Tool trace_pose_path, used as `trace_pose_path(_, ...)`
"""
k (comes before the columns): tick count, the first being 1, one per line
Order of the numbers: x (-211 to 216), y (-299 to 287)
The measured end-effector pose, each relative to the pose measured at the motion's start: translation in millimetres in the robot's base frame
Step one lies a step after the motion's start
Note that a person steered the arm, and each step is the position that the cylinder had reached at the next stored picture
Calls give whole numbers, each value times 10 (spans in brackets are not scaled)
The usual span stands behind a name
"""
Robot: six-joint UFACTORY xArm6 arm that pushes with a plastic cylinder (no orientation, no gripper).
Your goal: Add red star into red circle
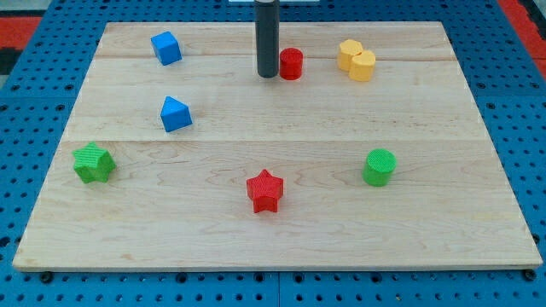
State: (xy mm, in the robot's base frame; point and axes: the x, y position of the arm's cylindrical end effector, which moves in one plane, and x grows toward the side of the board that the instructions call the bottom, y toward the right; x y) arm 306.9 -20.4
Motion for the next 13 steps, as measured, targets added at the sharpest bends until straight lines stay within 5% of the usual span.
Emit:
trace_pose_path(3,267,706)
trace_pose_path(7,2549,495)
trace_pose_path(9,1905,-275)
trace_pose_path(10,2145,-417)
trace_pose_path(11,1906,-915)
trace_pose_path(13,1409,-538)
